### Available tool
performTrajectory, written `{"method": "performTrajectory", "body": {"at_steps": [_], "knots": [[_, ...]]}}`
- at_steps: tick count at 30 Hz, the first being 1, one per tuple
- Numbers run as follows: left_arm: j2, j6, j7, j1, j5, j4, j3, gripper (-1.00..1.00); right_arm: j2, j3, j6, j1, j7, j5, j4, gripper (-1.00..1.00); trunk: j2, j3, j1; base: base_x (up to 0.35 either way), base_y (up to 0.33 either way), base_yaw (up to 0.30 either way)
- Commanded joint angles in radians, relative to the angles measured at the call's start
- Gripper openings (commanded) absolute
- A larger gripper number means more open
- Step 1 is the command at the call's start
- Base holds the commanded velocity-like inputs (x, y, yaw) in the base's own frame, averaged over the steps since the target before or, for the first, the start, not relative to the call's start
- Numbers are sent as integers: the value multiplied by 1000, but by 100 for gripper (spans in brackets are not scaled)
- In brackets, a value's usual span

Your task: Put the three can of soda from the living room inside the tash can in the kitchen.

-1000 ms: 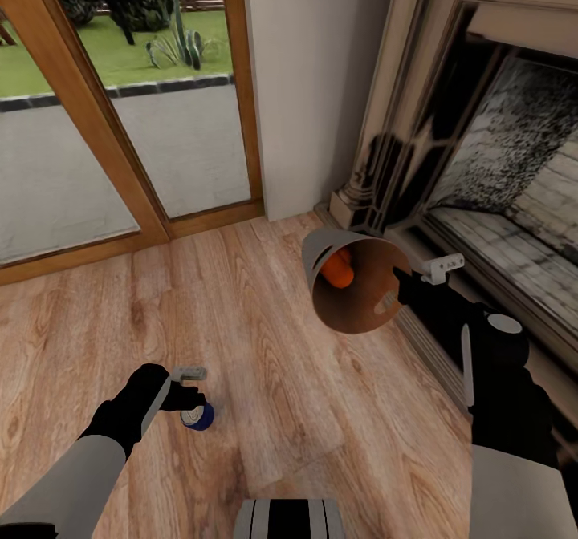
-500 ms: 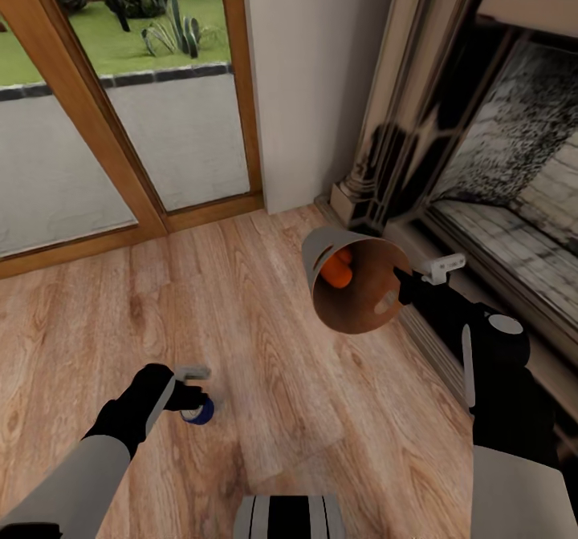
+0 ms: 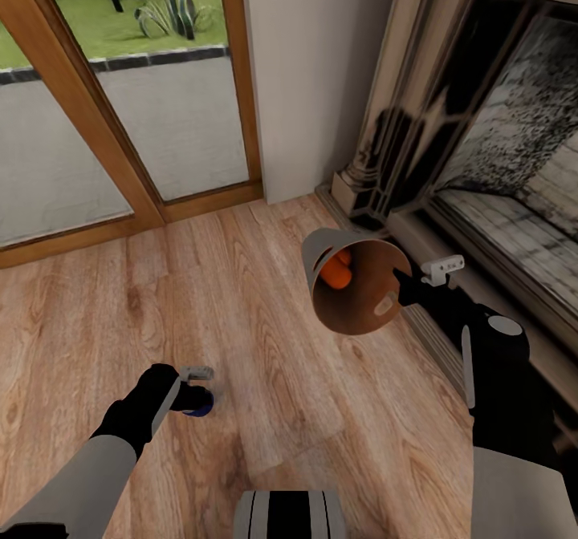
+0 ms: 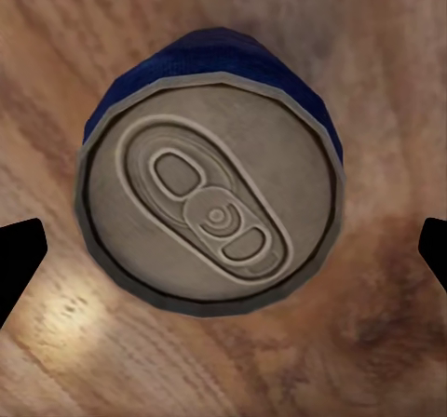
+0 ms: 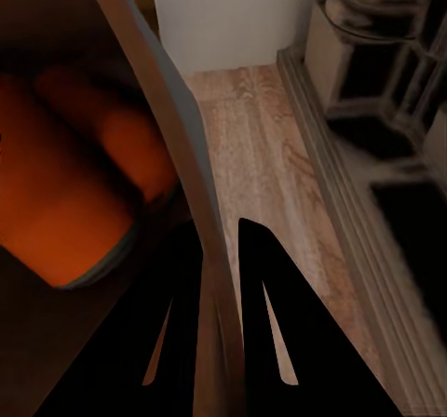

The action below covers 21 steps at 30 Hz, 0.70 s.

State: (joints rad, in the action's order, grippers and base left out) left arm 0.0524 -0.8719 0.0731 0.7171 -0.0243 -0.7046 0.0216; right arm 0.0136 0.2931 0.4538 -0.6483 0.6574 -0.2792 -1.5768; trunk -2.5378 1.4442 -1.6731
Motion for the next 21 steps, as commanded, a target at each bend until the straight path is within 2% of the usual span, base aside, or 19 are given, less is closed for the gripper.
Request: {"method": "performTrajectory", "body": {"at_steps": [1, 21], "knots": [[0, 0, 0, 0, 0, -1, 0, 100, 0, 0, 3, 0, 7, 15, 0, -100, 0, 0, 0, 0, 0, 0], [1, 1, 4, -1, 5, -9, 0, 100, -1, 0, 3, 7, 5, 6, 11, -100, 0, 0, 0, 29, 0, 0]]}}
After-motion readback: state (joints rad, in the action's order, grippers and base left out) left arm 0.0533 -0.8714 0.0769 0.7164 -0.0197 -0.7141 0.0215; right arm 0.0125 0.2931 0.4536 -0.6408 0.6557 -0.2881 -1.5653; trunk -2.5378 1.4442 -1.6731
